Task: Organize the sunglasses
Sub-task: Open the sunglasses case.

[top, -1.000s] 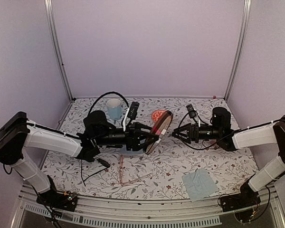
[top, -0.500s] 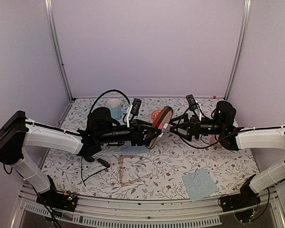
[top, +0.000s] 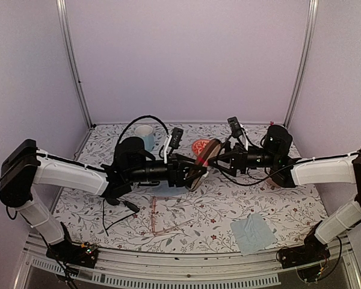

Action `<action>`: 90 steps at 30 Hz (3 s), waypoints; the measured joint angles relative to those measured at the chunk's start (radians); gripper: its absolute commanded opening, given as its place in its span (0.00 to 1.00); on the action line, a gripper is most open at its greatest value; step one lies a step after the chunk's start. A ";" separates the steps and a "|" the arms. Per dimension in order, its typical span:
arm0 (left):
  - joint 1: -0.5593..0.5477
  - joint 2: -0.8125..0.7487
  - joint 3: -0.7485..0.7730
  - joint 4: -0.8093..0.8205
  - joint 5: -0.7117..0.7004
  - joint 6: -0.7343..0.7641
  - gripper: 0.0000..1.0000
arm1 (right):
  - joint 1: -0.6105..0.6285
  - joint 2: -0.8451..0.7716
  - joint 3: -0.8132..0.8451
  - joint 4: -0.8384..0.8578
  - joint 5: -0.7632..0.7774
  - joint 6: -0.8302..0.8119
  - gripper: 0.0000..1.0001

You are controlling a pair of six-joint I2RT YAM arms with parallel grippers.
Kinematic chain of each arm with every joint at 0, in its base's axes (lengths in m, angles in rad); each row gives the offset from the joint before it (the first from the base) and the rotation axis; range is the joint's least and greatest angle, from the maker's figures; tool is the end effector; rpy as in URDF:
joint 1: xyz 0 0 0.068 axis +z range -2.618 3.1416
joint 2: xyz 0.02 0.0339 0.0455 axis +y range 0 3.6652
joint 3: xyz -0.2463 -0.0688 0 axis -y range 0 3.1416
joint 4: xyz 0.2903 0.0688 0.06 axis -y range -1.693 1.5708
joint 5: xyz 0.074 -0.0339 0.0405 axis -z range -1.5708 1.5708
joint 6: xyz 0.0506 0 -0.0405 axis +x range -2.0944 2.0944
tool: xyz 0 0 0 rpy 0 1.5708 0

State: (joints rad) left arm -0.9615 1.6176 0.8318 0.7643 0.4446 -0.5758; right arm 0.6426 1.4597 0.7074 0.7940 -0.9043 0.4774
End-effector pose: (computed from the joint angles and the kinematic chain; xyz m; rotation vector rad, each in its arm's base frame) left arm 0.2104 -0.3395 0.1940 0.7273 1.6709 -1.4997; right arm 0.2570 0.2421 0.2081 -0.9295 1.5115 1.5281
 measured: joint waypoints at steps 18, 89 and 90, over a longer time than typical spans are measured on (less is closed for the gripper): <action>0.000 0.000 -0.024 0.061 0.076 -0.024 0.00 | 0.005 0.026 -0.001 0.096 -0.065 0.016 0.70; 0.034 -0.001 -0.154 0.044 -0.097 -0.021 0.00 | -0.017 0.115 0.001 -0.209 0.113 0.039 0.58; 0.034 -0.001 -0.154 0.044 -0.097 -0.021 0.00 | -0.017 0.115 0.001 -0.211 0.113 0.039 0.58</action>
State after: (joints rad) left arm -0.9272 1.6165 0.6777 0.8085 0.3477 -0.5968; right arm 0.6254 1.5749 0.7082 0.5835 -0.7910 0.5159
